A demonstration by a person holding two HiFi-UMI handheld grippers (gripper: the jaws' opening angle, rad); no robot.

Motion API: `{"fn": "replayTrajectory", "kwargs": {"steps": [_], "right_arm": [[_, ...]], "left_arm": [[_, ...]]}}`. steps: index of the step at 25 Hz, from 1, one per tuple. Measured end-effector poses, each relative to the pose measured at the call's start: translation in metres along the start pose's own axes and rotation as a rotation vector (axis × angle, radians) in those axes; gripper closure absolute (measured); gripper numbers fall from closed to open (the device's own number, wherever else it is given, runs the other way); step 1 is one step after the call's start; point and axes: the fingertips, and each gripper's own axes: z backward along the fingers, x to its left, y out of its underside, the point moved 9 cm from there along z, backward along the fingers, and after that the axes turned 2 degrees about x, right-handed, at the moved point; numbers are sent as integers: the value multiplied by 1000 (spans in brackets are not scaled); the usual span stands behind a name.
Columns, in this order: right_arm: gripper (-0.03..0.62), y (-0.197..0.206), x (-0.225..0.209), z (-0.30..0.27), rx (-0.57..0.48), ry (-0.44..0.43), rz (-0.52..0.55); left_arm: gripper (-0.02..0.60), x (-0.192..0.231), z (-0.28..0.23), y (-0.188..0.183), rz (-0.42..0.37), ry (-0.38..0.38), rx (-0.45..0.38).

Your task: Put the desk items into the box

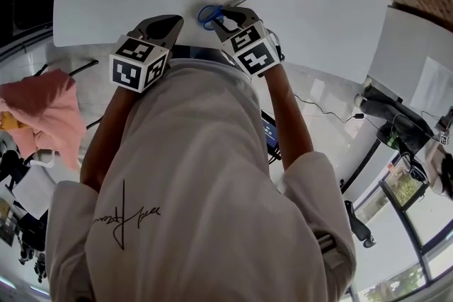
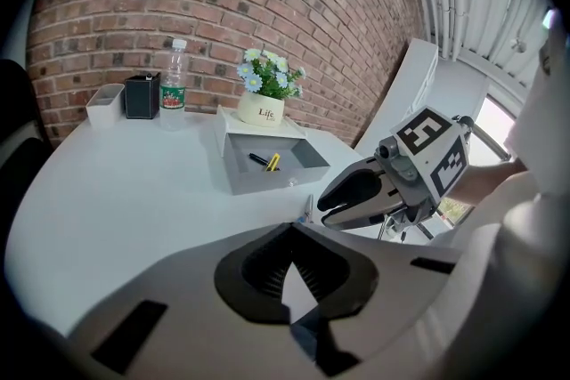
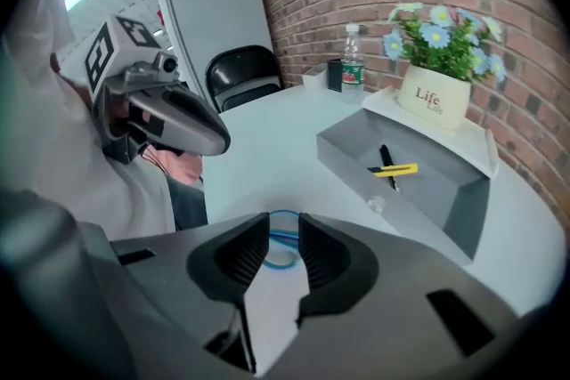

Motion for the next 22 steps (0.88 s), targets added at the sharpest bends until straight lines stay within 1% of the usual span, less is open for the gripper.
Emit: {"fn": "replayTrajectory", "kwargs": {"steps": [3, 6, 12, 17, 22], "right_arm": [[476, 0, 2, -5, 58, -8, 142], [476, -1, 6, -15, 112, -41, 279], [464, 0, 6, -34, 194, -106, 483], [450, 5, 2, -45, 235, -135, 561], [450, 5, 6, -51, 235, -154, 615]], "left_arm": [[577, -2, 1, 0, 6, -3, -2], [577, 2, 4, 2, 13, -2, -3], [577, 8, 7, 6, 31, -8, -3], [577, 11, 8, 10, 49, -20, -10], [577, 12, 11, 13, 66, -37, -14]]}}
